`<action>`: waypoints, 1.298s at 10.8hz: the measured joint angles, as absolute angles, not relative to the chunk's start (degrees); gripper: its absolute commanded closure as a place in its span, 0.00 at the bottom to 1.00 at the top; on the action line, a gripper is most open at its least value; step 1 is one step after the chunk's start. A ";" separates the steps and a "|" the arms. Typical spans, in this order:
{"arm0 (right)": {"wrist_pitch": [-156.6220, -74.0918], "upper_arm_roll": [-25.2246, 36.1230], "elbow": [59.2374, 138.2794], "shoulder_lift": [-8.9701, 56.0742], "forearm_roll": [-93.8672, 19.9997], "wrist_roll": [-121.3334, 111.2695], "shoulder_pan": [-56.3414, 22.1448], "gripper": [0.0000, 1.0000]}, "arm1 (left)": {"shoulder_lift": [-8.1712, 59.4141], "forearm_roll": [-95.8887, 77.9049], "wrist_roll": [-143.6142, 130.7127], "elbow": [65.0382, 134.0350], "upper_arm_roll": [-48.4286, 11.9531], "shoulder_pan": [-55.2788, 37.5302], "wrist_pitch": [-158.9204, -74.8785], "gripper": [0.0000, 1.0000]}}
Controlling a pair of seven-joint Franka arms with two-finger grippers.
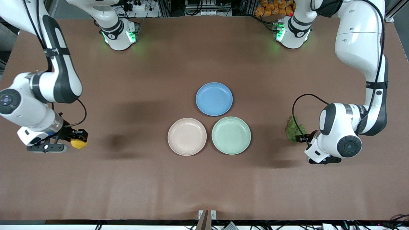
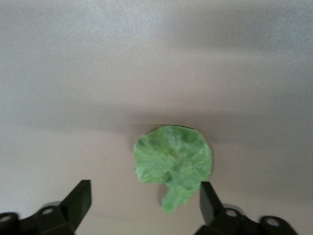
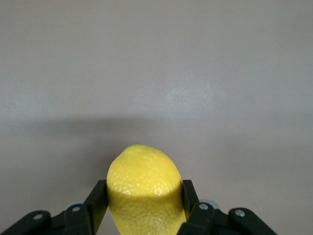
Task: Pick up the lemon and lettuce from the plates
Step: 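Lower the lemon beside the plates while the left gripper releases the lettuce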
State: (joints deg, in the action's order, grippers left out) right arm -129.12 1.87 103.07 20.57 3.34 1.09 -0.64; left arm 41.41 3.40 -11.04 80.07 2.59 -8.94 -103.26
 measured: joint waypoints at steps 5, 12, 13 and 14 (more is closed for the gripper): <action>-132.23 1.89 105.99 20.91 3.33 -10.73 2.50 1.00 | 39.69 3.40 -11.04 78.87 2.58 -8.97 -103.27 0.00; -135.16 1.45 107.10 30.79 0.09 -13.26 4.43 1.00 | 32.22 3.40 -11.02 78.08 2.39 -8.85 -103.24 0.00; -135.16 1.44 106.96 30.72 -0.02 -13.33 4.61 1.00 | 30.95 3.27 -11.01 78.08 2.16 -8.87 -103.23 0.00; -135.12 1.34 106.88 30.68 -1.68 -13.36 4.59 0.71 | 29.82 2.32 -11.01 78.04 1.97 -8.88 -103.23 0.00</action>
